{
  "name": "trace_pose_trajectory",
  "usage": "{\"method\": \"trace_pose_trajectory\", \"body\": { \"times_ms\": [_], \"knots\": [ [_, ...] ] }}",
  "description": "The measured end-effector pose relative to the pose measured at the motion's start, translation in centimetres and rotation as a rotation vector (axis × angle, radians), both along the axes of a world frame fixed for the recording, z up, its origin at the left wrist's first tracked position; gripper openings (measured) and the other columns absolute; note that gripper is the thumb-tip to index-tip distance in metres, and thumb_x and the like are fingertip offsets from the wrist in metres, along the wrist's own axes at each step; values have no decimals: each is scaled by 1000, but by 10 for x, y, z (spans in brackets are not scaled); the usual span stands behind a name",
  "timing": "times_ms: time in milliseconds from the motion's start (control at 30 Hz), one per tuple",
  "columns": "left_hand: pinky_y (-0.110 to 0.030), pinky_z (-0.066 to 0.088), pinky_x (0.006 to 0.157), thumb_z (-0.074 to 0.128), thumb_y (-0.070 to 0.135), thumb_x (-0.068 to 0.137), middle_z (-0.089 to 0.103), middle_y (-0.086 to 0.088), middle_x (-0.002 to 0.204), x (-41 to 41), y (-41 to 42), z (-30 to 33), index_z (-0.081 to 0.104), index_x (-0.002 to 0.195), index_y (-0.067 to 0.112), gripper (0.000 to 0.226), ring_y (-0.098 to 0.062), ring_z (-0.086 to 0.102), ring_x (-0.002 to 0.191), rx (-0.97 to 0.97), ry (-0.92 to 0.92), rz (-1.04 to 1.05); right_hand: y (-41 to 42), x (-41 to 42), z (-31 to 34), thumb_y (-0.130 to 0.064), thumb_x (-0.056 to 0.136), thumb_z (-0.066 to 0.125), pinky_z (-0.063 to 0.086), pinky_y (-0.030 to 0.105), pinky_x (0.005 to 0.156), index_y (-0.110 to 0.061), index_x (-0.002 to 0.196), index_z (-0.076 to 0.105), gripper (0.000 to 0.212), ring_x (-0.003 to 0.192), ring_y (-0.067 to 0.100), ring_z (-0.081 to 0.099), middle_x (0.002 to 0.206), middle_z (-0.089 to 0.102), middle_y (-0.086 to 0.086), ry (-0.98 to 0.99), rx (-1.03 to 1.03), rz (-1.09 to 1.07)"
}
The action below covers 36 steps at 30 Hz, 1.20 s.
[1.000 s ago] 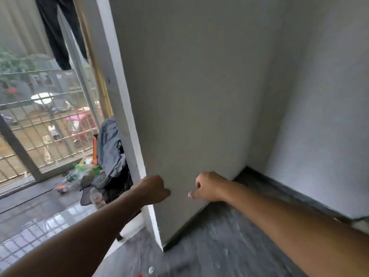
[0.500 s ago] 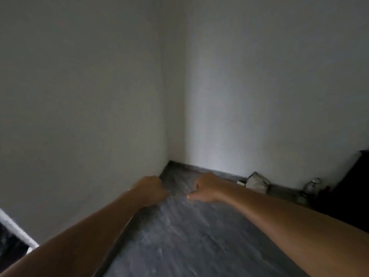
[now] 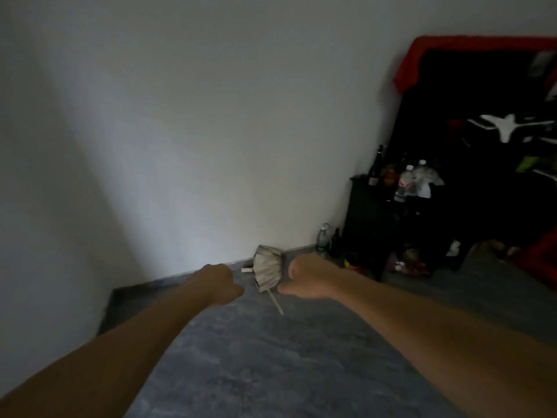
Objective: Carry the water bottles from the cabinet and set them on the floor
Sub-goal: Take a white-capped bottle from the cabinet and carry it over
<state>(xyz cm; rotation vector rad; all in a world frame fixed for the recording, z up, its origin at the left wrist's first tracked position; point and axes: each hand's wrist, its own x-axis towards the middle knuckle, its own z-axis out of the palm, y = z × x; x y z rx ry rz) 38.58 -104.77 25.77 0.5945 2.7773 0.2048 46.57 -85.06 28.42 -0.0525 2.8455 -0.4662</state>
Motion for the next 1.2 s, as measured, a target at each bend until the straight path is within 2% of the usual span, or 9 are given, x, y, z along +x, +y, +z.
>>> {"method": "trace_pose_trajectory", "body": {
  "times_ms": [67,233,367,467,700,800,867,1000,1200],
  "knots": [
    [-25,42,72,53,45,86,63,2,105,-8,43,-1,66,107,19,35,-19,58,94,-9,10,-80,36,6,0,-36,90,57,26,17,39,-22,58,32,43,51,7,35,59,35,-5,11,-24,-73],
    [-24,43,65,57,40,82,68,-7,99,-27,148,-1,67,89,13,29,-18,58,84,10,-17,-156,128,8,-4,-44,85,60,28,27,45,-21,57,32,45,49,12,36,58,34,-3,-11,-49,-250],
    [-31,53,76,55,45,80,66,-5,90,-41,231,2,64,80,17,30,-21,63,85,32,-30,-210,207,1,-2,-45,85,60,32,29,49,-15,61,40,43,52,17,43,59,40,0,-22,-44,-321],
    [-28,48,69,55,40,82,65,-7,88,-51,286,4,62,80,13,28,-23,63,84,29,-34,-247,261,-3,3,-44,85,61,32,28,48,-16,61,42,42,51,15,44,58,42,0,-24,-54,-345],
    [-31,48,73,54,47,83,65,-9,88,-76,391,3,49,66,18,34,-23,62,85,62,-53,-334,362,-23,3,-41,87,61,35,28,52,-14,69,49,35,57,14,47,65,47,1,-26,-80,-423],
    [-30,45,67,53,53,80,53,0,69,-94,428,-2,60,73,11,43,-19,56,73,65,-66,-353,395,-40,-4,-42,86,61,39,30,55,-12,72,55,33,64,18,54,69,54,5,-32,-78,-453],
    [-30,45,65,55,54,81,52,1,69,-110,450,-8,61,75,12,43,-17,54,70,61,-64,-357,415,-54,-8,-41,85,61,41,30,57,-9,80,62,32,67,18,57,75,60,9,-42,-88,-469],
    [-27,38,57,58,48,81,50,1,63,-153,494,-19,45,55,19,41,-13,51,62,50,-67,-401,456,-86,-21,-41,85,61,36,30,52,-14,64,50,37,56,16,48,61,47,2,-55,-96,-490],
    [-29,42,62,55,44,82,51,-1,64,-219,560,-22,46,56,18,38,-16,54,64,69,-97,-444,521,-140,-37,-43,84,61,39,26,51,-14,63,51,37,56,16,52,64,51,2,-63,-93,-582]
  ]
}}
